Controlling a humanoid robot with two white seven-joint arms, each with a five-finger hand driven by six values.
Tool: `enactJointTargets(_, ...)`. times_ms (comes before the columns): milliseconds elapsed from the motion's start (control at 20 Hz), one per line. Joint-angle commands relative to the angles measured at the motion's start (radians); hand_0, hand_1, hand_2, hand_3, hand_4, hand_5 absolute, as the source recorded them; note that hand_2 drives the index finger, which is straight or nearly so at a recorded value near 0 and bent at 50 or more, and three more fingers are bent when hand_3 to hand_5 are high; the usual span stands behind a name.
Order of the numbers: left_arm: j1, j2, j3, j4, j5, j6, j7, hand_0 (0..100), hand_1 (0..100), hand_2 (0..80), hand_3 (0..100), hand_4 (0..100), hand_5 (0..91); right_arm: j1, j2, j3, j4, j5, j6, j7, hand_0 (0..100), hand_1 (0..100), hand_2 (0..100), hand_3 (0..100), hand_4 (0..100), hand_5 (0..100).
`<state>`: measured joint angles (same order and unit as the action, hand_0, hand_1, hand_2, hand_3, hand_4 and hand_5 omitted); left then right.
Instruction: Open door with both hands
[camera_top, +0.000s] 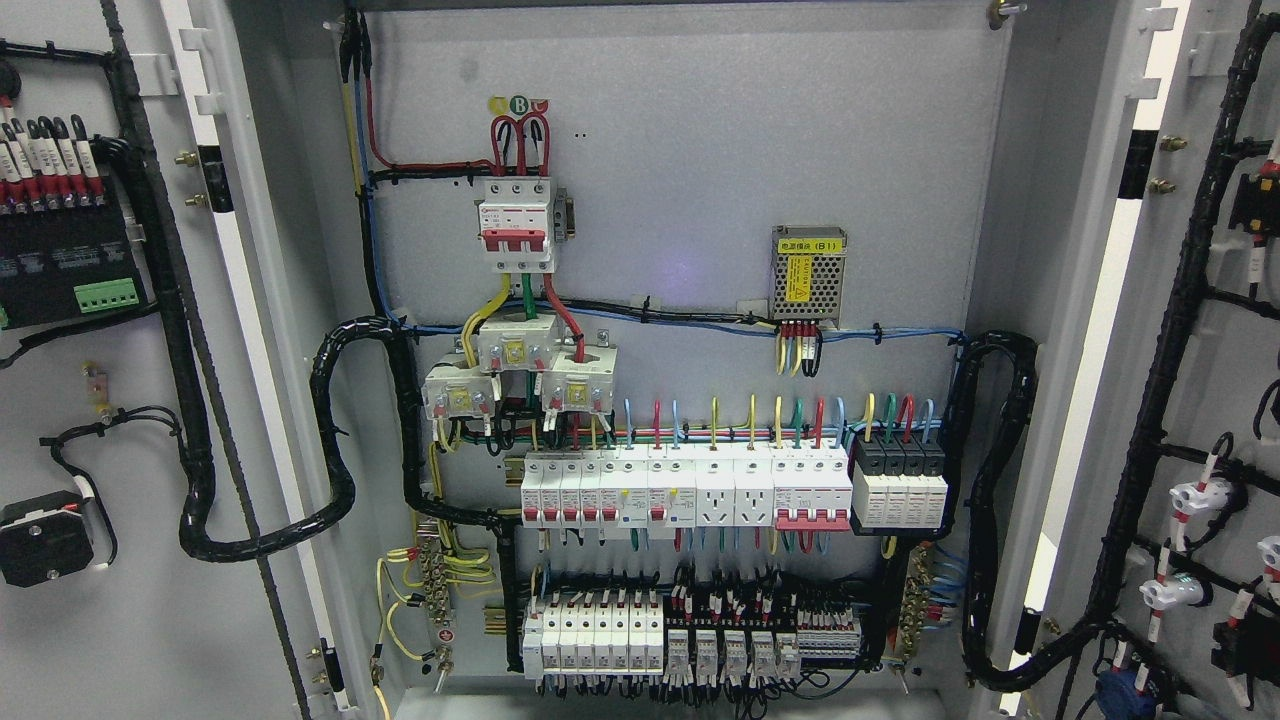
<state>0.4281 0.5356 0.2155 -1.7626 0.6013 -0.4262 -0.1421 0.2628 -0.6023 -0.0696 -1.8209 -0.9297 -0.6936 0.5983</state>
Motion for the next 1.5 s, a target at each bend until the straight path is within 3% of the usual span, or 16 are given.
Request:
enactJointTargets(0,0.067,-0.032,-0.076,-0.020,-0.017,-0.002,-0.001,0,0,0.0,0,4,0.0,-0.004,0.071,0.114,-0.024,0.070,0.031,-0.049,0,0,0,0,0,0)
enactJointTargets(100,0.089,-0.037,-0.079,-0.017,-0.018,-0.002,-0.001,0,0,0.0,0,4,0.0,-0.004,0.101,0.149,-0.024,0.109,0.042,-0.060,0,0,0,0,0,0)
enactJointTargets(301,0.122,-0.054,-0.096,-0.003,-0.044,-0.002,-0.001,0,0,0.0,0,4,0.0,-0.002,0.186,0.207,-0.021,0.187,0.043,-0.121,0,0,0,0,0,0)
enactJointTargets(501,0.141,-0.071,-0.117,0.037,-0.049,-0.002,-0.001,0,0,0.0,0,4,0.0,0.003,0.259,0.266,-0.008,0.270,0.046,-0.132,0,0,0,0,0,0)
enactJointTargets(651,0.141,-0.080,-0.148,0.095,-0.069,-0.002,-0.001,0,0,0.0,0,4,0.0,0.030,0.269,0.295,0.002,0.304,0.080,-0.144,0,0,0,0,0,0)
enactJointTargets(1102,0.167,-0.121,-0.212,0.235,-0.115,-0.002,-0.004,0,0,0.0,0,4,0.0,0.174,0.289,0.304,0.021,0.351,0.177,-0.252,0,0,0,0,0,0)
enactJointTargets(1453,0.169,-0.134,-0.266,0.379,-0.133,0.000,-0.004,0,0,0.0,0,4,0.0,0.295,0.299,0.298,0.028,0.356,0.175,-0.252,0,0,0,0,0,0)
